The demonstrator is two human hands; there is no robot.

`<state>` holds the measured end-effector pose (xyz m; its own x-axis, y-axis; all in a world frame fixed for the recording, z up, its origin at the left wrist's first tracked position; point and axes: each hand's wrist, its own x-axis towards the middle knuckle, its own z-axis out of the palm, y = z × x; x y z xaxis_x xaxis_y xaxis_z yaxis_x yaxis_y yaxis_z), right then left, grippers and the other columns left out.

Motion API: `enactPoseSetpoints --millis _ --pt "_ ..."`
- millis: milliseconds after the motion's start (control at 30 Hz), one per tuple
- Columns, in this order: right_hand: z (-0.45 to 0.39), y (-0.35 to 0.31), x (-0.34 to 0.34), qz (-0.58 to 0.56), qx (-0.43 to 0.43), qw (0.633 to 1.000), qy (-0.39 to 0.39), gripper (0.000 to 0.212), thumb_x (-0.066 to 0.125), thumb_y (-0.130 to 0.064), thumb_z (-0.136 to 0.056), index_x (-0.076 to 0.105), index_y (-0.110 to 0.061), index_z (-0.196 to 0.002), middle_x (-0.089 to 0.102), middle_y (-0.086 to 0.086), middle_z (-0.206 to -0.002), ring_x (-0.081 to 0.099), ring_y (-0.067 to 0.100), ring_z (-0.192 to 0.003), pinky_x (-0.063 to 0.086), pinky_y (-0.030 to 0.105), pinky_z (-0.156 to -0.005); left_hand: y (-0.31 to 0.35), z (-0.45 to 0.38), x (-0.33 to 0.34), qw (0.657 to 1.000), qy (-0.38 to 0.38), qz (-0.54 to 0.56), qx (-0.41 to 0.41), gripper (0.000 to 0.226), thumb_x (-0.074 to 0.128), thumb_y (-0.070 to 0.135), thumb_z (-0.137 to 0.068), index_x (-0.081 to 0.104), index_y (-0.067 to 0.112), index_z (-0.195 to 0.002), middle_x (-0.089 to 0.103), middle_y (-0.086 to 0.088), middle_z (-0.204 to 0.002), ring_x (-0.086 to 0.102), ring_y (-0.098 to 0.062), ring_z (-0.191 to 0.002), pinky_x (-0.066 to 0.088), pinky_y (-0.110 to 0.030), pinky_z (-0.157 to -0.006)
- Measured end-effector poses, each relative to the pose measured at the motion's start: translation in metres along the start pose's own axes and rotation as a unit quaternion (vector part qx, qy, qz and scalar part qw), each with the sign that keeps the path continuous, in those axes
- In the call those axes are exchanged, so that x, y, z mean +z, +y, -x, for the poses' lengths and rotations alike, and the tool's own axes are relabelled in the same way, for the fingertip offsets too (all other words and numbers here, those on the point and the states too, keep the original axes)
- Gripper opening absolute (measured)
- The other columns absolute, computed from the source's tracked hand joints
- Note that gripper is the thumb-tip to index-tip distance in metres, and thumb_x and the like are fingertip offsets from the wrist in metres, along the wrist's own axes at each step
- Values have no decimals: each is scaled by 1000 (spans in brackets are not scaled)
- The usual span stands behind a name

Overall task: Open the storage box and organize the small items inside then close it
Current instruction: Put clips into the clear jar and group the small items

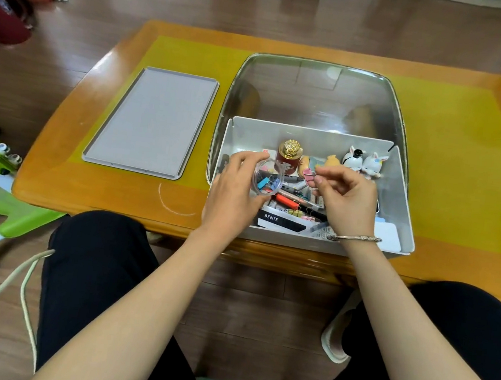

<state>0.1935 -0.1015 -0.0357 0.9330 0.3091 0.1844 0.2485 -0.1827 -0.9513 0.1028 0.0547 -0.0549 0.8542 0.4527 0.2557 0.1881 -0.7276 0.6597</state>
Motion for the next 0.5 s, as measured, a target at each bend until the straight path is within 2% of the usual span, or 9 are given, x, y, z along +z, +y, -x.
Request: enactPoseSetpoints --millis 100,200,367,500 --pt "2 -4 2 1 -22 1000 -15 11 67 -3 -83 68 -13 -86 70 5 -81 70 13 -78 58 32 -72 1 1 -1 1000 -23 -15 11 73 81 46 -68 48 28 -131 53 2 -122 56 -11 -103 55 -26 -79" --pt "2 -10 4 11 -41 999 -28 13 69 -2 -82 69 -15 -86 68 -1 -81 66 13 -76 57 32 -70 3 2 1 998 -34 -44 20 78 74 60 -68 48 27 -133 59 2 -120 54 -13 -106 52 -30 -85" --pt "3 -16 10 46 -91 994 -47 16 71 -2 -80 70 -17 -86 64 -15 -79 63 -3 -73 52 14 -67 2 1 1 997 -44 -61 25 79 75 58 -68 47 28 -135 60 3 -125 52 -15 -112 50 -35 -91" --pt "1 -19 17 54 -99 992 -54 14 73 -1 -77 71 -12 -86 66 -6 -78 64 -4 -70 50 10 -68 3 2 0 997 -44 -55 35 78 75 58 -68 48 28 -135 61 4 -124 55 -15 -113 50 -38 -93"
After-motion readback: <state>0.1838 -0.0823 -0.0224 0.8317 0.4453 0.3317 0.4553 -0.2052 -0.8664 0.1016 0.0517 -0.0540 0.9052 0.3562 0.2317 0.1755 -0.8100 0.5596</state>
